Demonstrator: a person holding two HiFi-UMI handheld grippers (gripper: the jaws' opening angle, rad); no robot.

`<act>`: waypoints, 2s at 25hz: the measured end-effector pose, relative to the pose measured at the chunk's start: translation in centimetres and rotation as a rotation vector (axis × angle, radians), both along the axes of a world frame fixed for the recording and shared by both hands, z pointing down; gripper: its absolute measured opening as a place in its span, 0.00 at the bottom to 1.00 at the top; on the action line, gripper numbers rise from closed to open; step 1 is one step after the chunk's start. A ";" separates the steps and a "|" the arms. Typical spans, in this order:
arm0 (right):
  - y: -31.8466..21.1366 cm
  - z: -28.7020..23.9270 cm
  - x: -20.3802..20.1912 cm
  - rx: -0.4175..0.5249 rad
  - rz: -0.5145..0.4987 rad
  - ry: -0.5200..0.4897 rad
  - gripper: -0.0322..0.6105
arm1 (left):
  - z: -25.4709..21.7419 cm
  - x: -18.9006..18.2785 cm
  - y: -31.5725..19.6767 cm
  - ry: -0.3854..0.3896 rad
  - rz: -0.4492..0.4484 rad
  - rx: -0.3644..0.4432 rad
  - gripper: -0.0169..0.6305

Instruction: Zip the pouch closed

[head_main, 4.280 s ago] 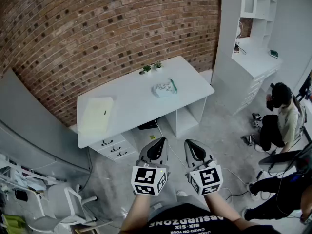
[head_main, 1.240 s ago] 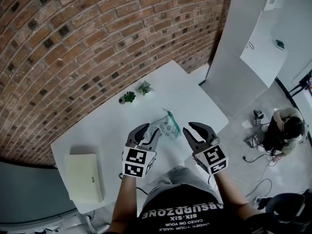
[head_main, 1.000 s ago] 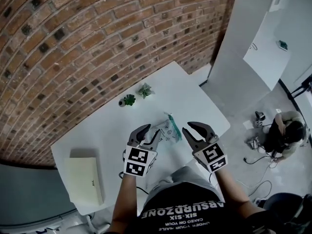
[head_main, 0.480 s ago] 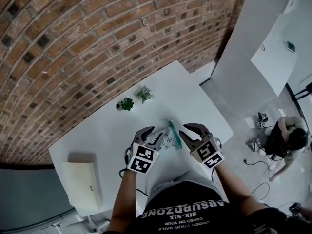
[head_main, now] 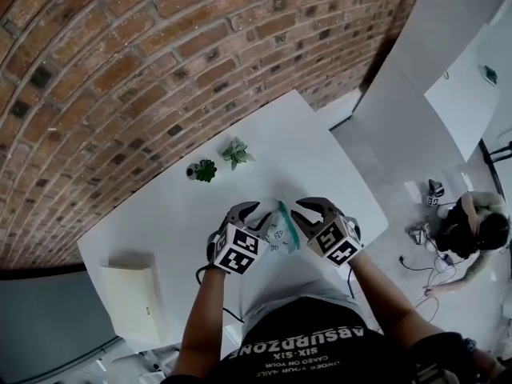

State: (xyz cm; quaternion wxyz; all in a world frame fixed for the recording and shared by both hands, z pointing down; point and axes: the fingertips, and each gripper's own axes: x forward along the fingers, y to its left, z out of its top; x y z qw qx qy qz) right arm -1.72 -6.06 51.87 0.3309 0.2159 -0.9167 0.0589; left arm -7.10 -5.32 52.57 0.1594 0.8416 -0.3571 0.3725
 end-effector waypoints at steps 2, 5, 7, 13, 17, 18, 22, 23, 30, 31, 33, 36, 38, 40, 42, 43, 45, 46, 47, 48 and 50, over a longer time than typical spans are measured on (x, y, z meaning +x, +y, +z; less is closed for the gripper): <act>-0.4 1.3 -0.2 -0.014 -0.021 0.028 0.17 | 0.9 0.1 -0.5 -0.014 0.021 -0.015 0.23; -1.3 3.3 -0.4 -0.024 -0.053 0.070 0.17 | 2.4 0.2 -1.3 -0.032 0.043 -0.034 0.23; -1.7 4.8 -0.5 -0.026 -0.083 0.104 0.17 | 3.3 0.4 -1.7 -0.025 0.056 -0.048 0.23; -2.3 8.1 -0.7 -0.023 -0.194 0.195 0.17 | 6.1 1.2 -2.6 -0.071 0.126 -0.092 0.23; -2.5 9.8 -1.0 -0.009 -0.263 0.241 0.17 | 8.5 1.0 -3.1 -0.191 0.220 -0.104 0.23; -2.5 10.2 -1.1 -0.004 -0.279 0.252 0.17 | 9.1 1.0 -3.1 -0.220 0.248 -0.108 0.23; -2.7 11.3 -1.5 0.011 -0.335 0.291 0.17 | 11.0 1.2 -3.1 -0.289 0.343 -0.136 0.23; -2.7 11.6 -1.5 0.013 -0.348 0.301 0.17 | 11.4 1.3 -3.2 -0.300 0.359 -0.143 0.23; -2.3 13.4 -2.1 0.010 -0.417 0.360 0.17 | 13.1 1.7 -3.3 -0.375 0.450 -0.137 0.23; -2.3 13.5 -2.2 0.012 -0.423 0.365 0.17 | 13.2 1.8 -3.4 -0.385 0.470 -0.133 0.23; -2.3 13.7 -2.3 0.012 -0.431 0.373 0.17 | 13.0 2.3 -3.7 -0.388 0.501 -0.129 0.23; -2.4 13.9 -2.3 0.002 -0.439 0.380 0.17 | 13.3 2.6 -3.8 -0.402 0.547 -0.138 0.23; -2.4 14.0 -2.4 -0.004 -0.445 0.382 0.17 | 13.6 2.6 -3.5 -0.407 0.584 -0.155 0.21; -2.3 14.1 -2.4 -0.008 -0.456 0.385 0.16 | 13.8 2.7 -3.1 -0.395 0.615 -0.180 0.15; -2.0 14.1 -2.5 -0.009 -0.473 0.388 0.13 | 13.8 2.8 -2.7 -0.376 0.621 -0.198 0.09; -1.8 14.2 -2.5 -0.011 -0.482 0.389 0.10 | 13.9 2.8 -2.7 -0.363 0.608 -0.203 0.08; -1.5 14.3 -2.4 -0.010 -0.493 0.391 0.06 | 13.8 2.8 -2.7 -0.332 0.554 -0.215 0.08; -1.4 14.3 -2.4 -0.007 -0.493 0.392 0.06 | 13.8 2.8 -2.8 -0.314 0.523 -0.221 0.08; -1.4 14.3 -2.4 -0.005 -0.489 0.392 0.06 | 13.8 2.8 -2.9 -0.298 0.494 -0.228 0.07; -1.4 14.3 -2.4 -0.005 -0.482 0.391 0.06 | 13.9 2.7 -2.9 -0.285 0.467 -0.235 0.07; -1.5 14.3 -2.4 -0.014 -0.465 0.389 0.06 | 14.3 2.3 -3.1 -0.271 0.418 -0.247 0.07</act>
